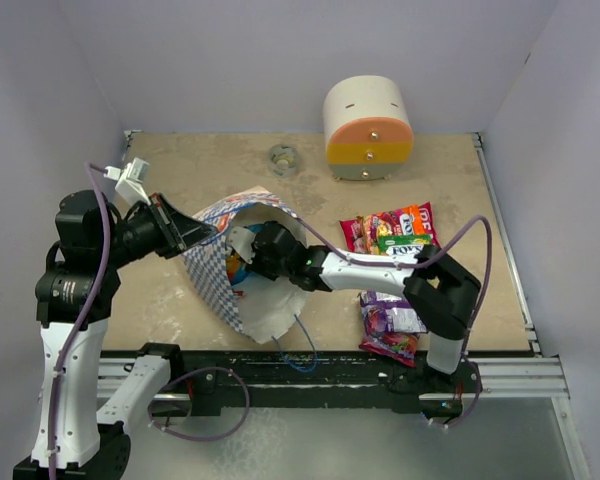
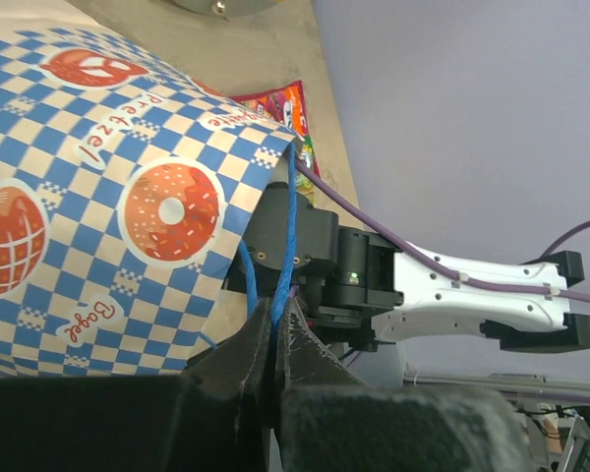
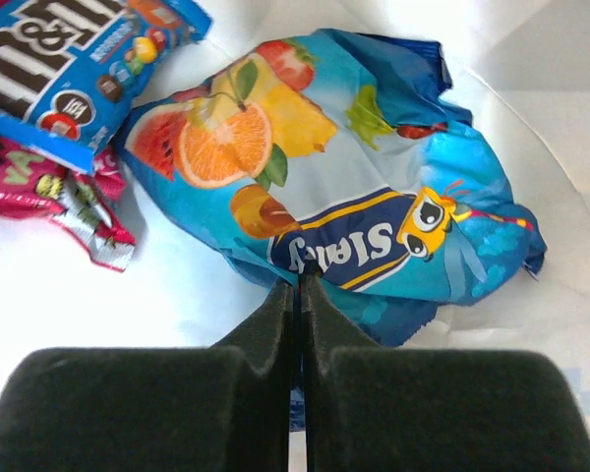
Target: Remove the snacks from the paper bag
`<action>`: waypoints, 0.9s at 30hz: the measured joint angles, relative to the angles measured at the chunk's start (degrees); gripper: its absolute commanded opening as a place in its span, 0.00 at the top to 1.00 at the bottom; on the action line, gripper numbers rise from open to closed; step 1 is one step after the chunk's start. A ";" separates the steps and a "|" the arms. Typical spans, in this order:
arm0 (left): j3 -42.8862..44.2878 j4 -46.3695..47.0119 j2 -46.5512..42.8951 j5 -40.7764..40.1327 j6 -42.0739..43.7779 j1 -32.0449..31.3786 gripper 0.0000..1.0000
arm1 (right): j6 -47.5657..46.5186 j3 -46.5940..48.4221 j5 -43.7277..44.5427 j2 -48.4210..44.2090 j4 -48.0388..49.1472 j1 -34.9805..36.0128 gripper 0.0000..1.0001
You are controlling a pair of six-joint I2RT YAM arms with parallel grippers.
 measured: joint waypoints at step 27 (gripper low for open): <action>0.96 10.62 1.03 1.22 -2.60 0.00 1.00 | -9.46 -7.17 -6.86 -6.71 -3.28 7.37 0.44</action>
